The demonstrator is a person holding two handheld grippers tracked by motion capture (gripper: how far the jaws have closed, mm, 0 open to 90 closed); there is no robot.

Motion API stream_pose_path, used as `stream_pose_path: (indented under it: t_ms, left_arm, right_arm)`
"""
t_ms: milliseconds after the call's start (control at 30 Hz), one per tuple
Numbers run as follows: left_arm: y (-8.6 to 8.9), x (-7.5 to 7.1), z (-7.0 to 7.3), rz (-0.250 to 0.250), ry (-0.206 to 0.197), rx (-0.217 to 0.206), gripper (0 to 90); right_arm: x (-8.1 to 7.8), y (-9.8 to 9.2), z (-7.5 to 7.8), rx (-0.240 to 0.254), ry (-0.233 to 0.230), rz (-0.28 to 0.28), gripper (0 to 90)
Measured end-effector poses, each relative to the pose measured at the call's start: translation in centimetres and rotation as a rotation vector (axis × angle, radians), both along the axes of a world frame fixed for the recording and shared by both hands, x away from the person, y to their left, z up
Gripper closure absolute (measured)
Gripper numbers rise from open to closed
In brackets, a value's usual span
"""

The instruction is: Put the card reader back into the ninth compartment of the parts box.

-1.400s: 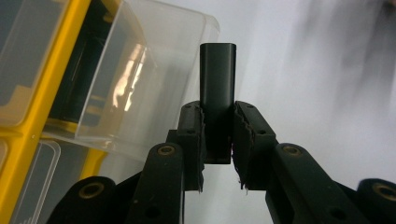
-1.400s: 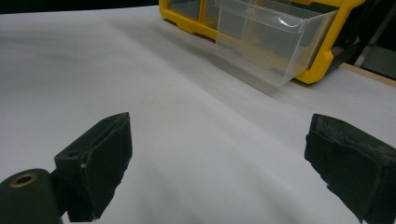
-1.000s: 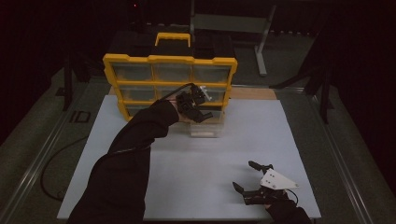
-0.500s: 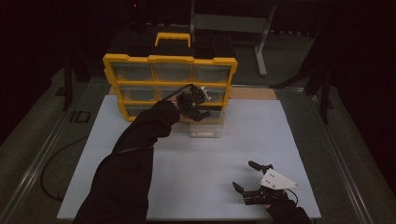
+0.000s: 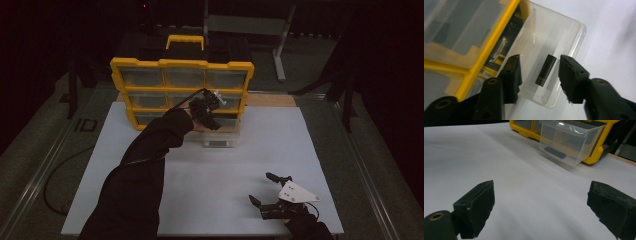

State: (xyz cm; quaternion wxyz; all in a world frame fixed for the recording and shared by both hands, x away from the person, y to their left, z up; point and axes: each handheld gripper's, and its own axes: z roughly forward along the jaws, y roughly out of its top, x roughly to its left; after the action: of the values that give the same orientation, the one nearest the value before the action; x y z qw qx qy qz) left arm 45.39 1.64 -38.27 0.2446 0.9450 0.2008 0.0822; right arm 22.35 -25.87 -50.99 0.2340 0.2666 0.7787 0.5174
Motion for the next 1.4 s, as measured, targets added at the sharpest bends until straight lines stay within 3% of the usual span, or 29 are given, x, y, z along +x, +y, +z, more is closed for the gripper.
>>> stream_pose_path:
  t_ms: [200, 400, 567, 767, 1033, 1400]
  left_arm:
    - [0.6, -0.3, 0.4, 0.022, -0.009, -0.026, 43.5]
    - [1.3, -0.8, 0.3, 0.012, 0.004, -0.043, 37.5]
    - [1.8, -1.1, 0.3, 0.026, 0.0, -0.041, 23.6]
    - [2.5, -1.2, 0.6, 0.025, 0.025, -0.075, 2.7]
    - [4.2, -2.0, 0.5, 0.039, 0.006, -0.099, 0.5]
    - [6.1, -3.6, 0.0, 0.021, -0.022, -0.11, 0.5]
  right_arm:
    - [0.0, 0.0, 0.1, 0.0, -0.007, 0.001, 7.9]
    - [0.0, 0.0, 0.1, 0.001, -0.004, -0.002, 7.9]
    - [0.0, 0.0, 0.0, -0.001, 0.0, -0.005, 7.8]
    - [0.0, 0.0, 0.0, 0.0, 0.003, -0.008, 7.9]
    - [0.0, 0.0, 0.0, -0.003, 0.004, -0.01, 7.9]
    - [0.0, -0.1, 0.0, 0.003, 0.001, -0.01, 7.9]
